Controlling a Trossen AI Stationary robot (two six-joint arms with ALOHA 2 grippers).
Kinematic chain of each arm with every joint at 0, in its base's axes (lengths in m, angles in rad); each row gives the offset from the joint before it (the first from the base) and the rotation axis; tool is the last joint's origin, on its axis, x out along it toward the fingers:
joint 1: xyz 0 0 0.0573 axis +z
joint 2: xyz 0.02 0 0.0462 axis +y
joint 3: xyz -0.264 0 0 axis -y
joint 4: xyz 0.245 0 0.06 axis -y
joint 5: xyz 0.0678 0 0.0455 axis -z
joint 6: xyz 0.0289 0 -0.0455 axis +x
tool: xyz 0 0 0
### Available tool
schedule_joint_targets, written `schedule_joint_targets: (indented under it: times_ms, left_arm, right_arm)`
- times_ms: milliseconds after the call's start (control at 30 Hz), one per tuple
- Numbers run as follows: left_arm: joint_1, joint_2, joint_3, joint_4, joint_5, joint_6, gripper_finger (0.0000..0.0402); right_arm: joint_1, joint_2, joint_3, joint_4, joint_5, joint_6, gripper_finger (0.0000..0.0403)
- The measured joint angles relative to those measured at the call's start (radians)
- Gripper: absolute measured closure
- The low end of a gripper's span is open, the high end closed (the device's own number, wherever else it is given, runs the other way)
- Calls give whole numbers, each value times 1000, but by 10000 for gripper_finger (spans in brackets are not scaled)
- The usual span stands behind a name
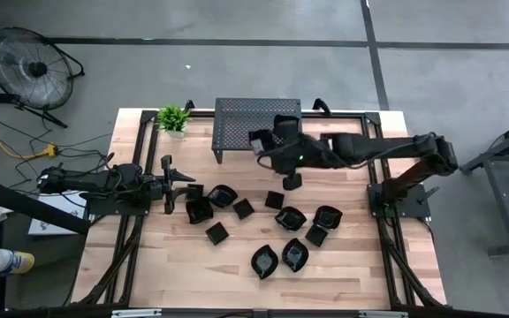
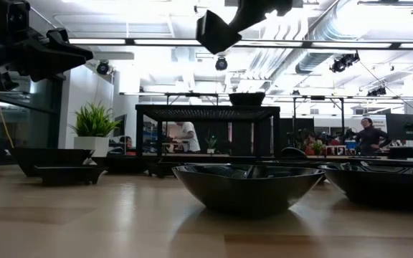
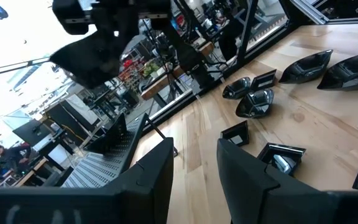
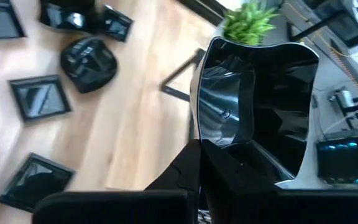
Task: Pick & Place Mini shaped plates
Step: Stack the distorted square plate on top of the distorted square plate on the shelf
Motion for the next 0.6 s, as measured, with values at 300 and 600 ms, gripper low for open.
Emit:
schedule_joint_targets:
  times_ms: [300,600]
  left_arm:
    - [0,0,0,0,0,0,282]
    - [0,0,0,0,0,0,282]
  right_arm:
    - [-100,-12,0,-27,-4,-22,393]
    - [-173,-12,0,-86,-4,-22,399]
